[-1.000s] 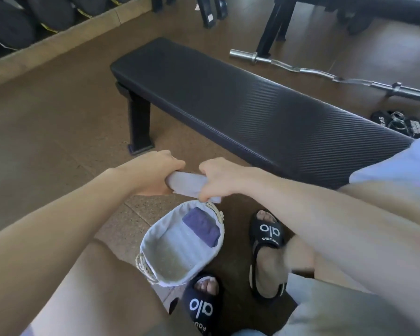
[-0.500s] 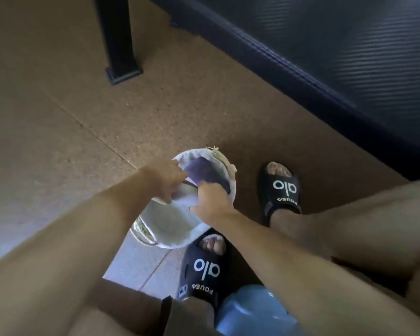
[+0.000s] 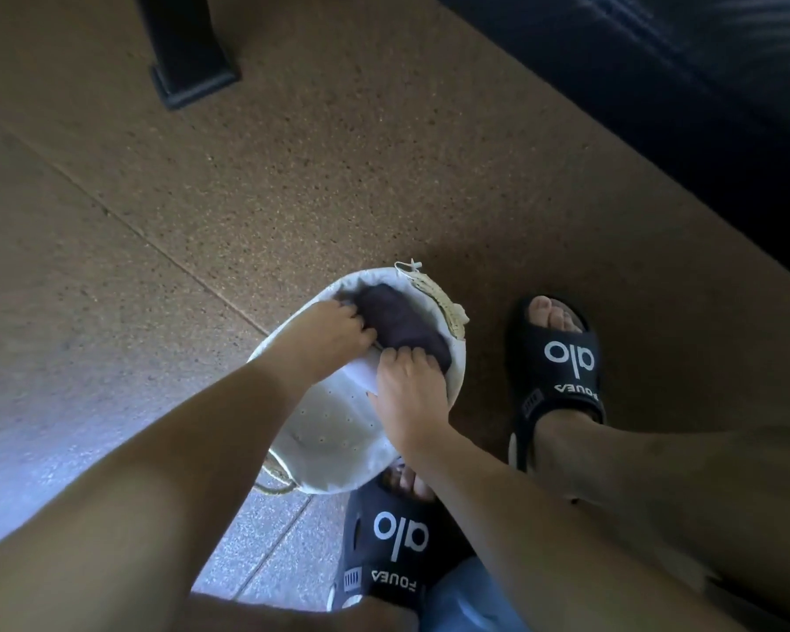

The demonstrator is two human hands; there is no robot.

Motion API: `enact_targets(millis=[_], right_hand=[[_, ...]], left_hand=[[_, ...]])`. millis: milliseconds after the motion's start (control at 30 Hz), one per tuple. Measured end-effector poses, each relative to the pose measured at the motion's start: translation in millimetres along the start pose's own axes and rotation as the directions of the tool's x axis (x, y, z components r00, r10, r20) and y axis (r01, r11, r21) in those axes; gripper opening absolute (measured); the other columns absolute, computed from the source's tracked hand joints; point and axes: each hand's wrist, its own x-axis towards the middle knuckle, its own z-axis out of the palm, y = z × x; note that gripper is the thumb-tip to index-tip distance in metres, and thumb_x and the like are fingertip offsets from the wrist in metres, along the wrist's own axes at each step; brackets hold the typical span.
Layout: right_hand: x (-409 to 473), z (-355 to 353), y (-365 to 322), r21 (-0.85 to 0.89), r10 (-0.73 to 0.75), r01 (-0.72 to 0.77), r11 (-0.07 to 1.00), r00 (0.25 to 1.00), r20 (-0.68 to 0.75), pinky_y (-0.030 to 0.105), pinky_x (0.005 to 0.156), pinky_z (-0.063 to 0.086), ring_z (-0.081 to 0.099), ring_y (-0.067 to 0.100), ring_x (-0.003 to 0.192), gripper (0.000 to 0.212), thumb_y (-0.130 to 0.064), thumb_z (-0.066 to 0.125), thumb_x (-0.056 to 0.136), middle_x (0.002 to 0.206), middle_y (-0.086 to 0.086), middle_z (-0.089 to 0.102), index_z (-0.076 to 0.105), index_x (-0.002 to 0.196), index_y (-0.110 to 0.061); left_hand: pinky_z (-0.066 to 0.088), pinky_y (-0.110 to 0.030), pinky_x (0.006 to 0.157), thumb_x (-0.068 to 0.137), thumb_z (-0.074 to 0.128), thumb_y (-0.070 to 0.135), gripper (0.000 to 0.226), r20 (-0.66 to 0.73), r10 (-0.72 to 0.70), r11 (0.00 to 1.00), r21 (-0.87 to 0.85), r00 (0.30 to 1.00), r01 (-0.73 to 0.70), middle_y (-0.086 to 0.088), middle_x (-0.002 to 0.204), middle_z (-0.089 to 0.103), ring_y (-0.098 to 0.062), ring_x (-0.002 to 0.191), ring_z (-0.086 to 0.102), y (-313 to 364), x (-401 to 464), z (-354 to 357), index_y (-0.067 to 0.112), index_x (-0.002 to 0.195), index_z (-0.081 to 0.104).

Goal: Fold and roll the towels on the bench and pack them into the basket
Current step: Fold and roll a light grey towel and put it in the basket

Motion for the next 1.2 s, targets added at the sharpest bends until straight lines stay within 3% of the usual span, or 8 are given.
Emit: enact_targets(millis=[200,300,500,633,767,833,967,1200], right_hand=[[28.2,-1.4,6.5,-0.052,-0.065,0.058,0.997,0.989,-0.132,0.037,0.07,0.047,0.062,0.025,0.073,0.016,-0.021,0.08,0.073,0.074,0.006,0.064,0.064,0.077,-0.016],[35.7,0.8,8.2,-0.109,-0.121,0.1,0.989,0.971,-0.207,0.037,0.069,0.045,0.06,0.026,0.073,0.01,-0.016,0.075,0.076,0.073,0.005,0.062,0.065,0.075,-0.016],[31.4,4.4,11.8,-0.163,-0.178,0.156,0.974,0.976,-0.128,0.037,0.08,0.045,0.057,0.023,0.086,0.043,-0.056,0.072,0.072,0.08,0.004,0.062,0.069,0.084,-0.014],[30.4,4.5,14.1,-0.142,-0.194,0.169,0.975,0.963,-0.189,0.037,0.08,0.044,0.056,0.024,0.087,0.033,-0.043,0.072,0.075,0.084,0.005,0.06,0.07,0.084,-0.012],[26.6,6.1,10.0,-0.098,-0.138,0.124,0.987,0.979,-0.15,0.038,0.081,0.044,0.058,0.027,0.087,0.017,-0.025,0.076,0.074,0.084,0.007,0.061,0.072,0.082,-0.011],[25.8,3.8,10.1,-0.092,-0.106,0.096,0.991,0.988,-0.11,0.038,0.081,0.043,0.059,0.026,0.084,0.022,-0.028,0.081,0.068,0.08,0.005,0.062,0.073,0.079,-0.011],[19.1,-19.4,18.5,-0.072,-0.156,0.153,0.986,0.987,-0.044,0.036,0.079,0.044,0.059,0.024,0.079,0.042,-0.051,0.081,0.061,0.072,0.004,0.062,0.07,0.07,-0.012],[-2.4,-97.6,36.4,-0.126,-0.314,0.298,0.946,0.94,-0.134,0.036,0.085,0.044,0.063,0.023,0.089,0.027,-0.042,0.064,0.088,0.089,0.004,0.071,0.07,0.092,-0.016]], left_hand=[[0.042,-0.038,0.101,0.095,0.047,0.011,0.028,0.048,-0.148,0.988,-0.025,0.988,0.149,-0.003,0.118,0.065,-0.026,0.11,0.061,-10.2,4.7,-7.5,0.02,0.12,0.058],[0.052,-0.038,0.086,0.086,0.041,0.011,0.037,-0.046,-0.2,0.979,0.017,0.979,0.201,-0.001,0.099,0.069,-0.022,0.089,0.067,-9.0,4.8,-14.2,0.023,0.101,0.072],[0.04,-0.037,0.093,0.1,0.043,0.009,0.033,0.052,-0.181,0.982,0.069,0.982,0.177,-0.009,0.134,0.051,-0.028,0.119,0.052,-5.7,15.6,-20.4,0.011,0.13,0.056],[0.042,-0.03,0.056,0.094,0.057,0.013,0.024,0.135,-0.267,0.959,-0.059,0.954,0.276,-0.004,0.116,0.061,-0.021,0.083,0.069,1.8,17.1,-2.6,0.019,0.116,0.065],[0.035,-0.021,0.035,0.036,0.096,0.015,0.042,0.061,-0.313,0.943,-0.096,0.948,0.318,-0.005,0.076,0.066,-0.02,0.04,0.056,4.3,20.4,14.5,0.017,0.071,0.072],[0.039,-0.023,0.037,0.034,0.096,0.009,0.051,0.038,-0.348,0.93,-0.112,0.937,0.35,-0.013,0.087,0.068,-0.026,0.046,0.061,2.6,17.5,3.0,0.009,0.079,0.072],[0.051,-0.031,0.091,0.09,0.062,0.006,0.063,0.228,-0.263,0.928,-0.206,0.937,0.31,-0.01,0.148,0.037,-0.026,0.129,0.051,-4.0,3.1,-23.4,0.003,0.145,0.031],[0.048,-0.036,0.085,0.088,0.061,0.009,0.042,0.321,-0.276,0.794,-0.456,0.906,0.403,-0.009,0.127,0.057,-0.029,0.111,0.06,-28.6,-29.5,-100.4,0.013,0.127,0.043]])
